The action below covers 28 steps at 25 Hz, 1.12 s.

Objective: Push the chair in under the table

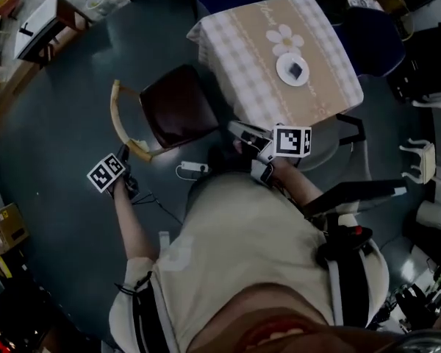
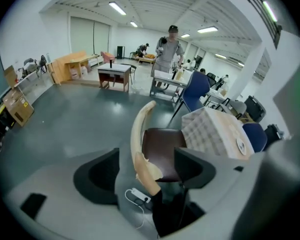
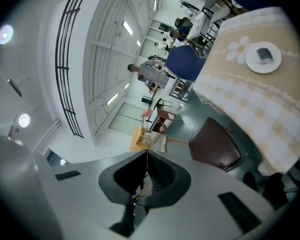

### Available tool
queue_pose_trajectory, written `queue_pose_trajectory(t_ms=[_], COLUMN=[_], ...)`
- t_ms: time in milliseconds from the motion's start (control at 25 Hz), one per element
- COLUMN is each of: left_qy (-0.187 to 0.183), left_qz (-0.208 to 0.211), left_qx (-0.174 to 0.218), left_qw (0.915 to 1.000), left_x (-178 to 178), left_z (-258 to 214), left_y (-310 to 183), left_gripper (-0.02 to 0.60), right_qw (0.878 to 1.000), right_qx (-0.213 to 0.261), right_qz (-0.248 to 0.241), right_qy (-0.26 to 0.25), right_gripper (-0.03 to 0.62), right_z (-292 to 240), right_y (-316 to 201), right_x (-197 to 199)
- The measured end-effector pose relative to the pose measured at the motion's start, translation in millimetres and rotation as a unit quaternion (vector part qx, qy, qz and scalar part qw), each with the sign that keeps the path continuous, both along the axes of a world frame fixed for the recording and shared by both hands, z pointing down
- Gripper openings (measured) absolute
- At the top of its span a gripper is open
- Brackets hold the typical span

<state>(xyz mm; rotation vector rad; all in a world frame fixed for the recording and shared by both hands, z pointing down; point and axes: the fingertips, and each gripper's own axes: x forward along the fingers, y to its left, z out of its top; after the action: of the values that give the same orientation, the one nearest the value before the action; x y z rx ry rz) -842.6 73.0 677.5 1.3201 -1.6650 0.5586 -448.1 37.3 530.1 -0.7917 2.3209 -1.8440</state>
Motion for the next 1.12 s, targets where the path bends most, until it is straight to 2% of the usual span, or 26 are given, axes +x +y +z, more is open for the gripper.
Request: queue_pose_trajectory(t_ms=[160, 280, 440, 640, 760, 800, 840, 920, 960, 1040, 1120], left_qy=[0.033, 0.050, 0.080, 0.093, 0.101, 0.100, 0.093, 0.065, 0.054, 0.043, 0.009], left_qz=[-0.015, -0.025, -0.038, -0.029, -0.022, -0.022, -0.026, -0.042, -0.048, -0.050, -0.045], left_qx=[-0.042, -0.054, -0.072, -0.093, -0.109, -0.114, -0.118, -0.129, -0.137, -0.145, -0.115], left_qw=[0.9985, 0.9970, 0.9935, 0.9909, 0.9887, 0.9882, 0.9883, 0.9887, 0.9880, 0.9872, 0.9923], left_x=[-1, -1, 9, 19, 28, 29, 27, 17, 12, 2, -19], left_z=[34, 55, 78, 95, 112, 115, 116, 115, 117, 136, 168], left_y=[-4, -14, -30, -42, -48, -50, -51, -49, -43, -28, -38], left_gripper=[0.328, 0.328, 0.327, 0.327, 0.321, 0.306, 0.266, 0.042, 0.023, 0.023, 0.018], right_qw=[1.000, 1.000, 1.000, 0.999, 0.998, 0.997, 0.997, 0.998, 0.998, 0.998, 0.997], right_qx=[-0.003, -0.002, -0.021, -0.021, -0.030, -0.037, -0.037, -0.024, -0.021, -0.034, -0.045], right_qz=[0.002, 0.011, 0.022, 0.044, 0.059, 0.065, 0.067, 0.059, 0.055, 0.051, 0.063], right_qy=[0.000, -0.020, -0.005, -0.004, 0.022, 0.026, 0.025, 0.015, 0.013, 0.008, -0.014], right_gripper=[0.012, 0.012, 0.012, 0.012, 0.012, 0.012, 0.012, 0.012, 0.012, 0.012, 0.012], right_z=[0, -3, 5, 1, 10, 11, 10, 2, 0, 8, 12], right_y=[-6, -5, -7, -13, -15, -16, -18, -25, -25, -17, -11], right_x=[8, 10, 24, 38, 54, 57, 58, 56, 55, 54, 58])
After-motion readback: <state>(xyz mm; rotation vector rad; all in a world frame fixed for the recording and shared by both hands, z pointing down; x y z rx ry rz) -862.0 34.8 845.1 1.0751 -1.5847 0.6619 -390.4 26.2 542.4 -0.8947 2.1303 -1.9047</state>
